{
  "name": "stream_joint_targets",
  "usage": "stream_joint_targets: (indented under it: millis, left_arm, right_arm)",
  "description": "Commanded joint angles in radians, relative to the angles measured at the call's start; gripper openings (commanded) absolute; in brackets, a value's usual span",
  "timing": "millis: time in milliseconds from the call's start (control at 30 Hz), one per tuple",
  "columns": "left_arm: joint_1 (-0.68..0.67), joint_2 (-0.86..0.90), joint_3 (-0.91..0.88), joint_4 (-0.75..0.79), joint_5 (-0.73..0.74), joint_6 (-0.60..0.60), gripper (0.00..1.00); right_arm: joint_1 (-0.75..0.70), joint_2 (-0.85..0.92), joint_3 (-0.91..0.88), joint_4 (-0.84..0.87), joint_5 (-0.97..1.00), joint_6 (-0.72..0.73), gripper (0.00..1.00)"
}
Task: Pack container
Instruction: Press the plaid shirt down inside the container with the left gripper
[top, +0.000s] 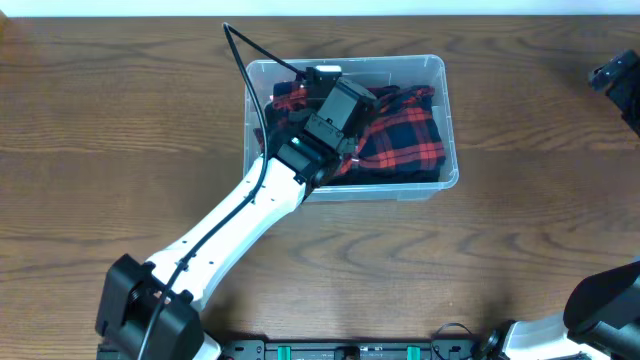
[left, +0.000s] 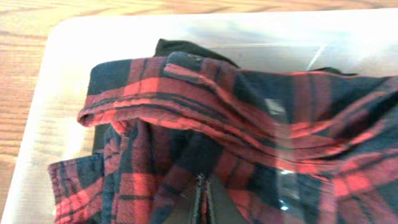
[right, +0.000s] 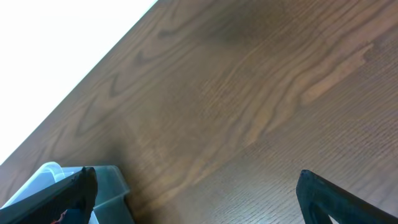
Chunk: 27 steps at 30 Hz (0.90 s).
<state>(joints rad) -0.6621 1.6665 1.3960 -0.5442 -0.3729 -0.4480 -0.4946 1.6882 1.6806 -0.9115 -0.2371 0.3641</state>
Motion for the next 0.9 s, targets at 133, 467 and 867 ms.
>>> stream_joint_targets:
  millis: [133, 467, 867]
  left_arm:
    - [0.022, 0.105, -0.018, -0.013, -0.005, -0.008, 0.06]
    - [0.022, 0.332, -0.018, -0.020, 0.058, -0.077, 0.06]
    - [0.022, 0.312, -0.013, -0.021, 0.053, -0.028, 0.06]
  right_arm:
    - [-0.003, 0.000, 0.014, -0.002, 0.002, 0.013, 0.99]
    - [-0.003, 0.000, 0.014, -0.002, 0.002, 0.013, 0.99]
    - [-0.003, 0.000, 0.014, -0.002, 0.002, 0.013, 0.99]
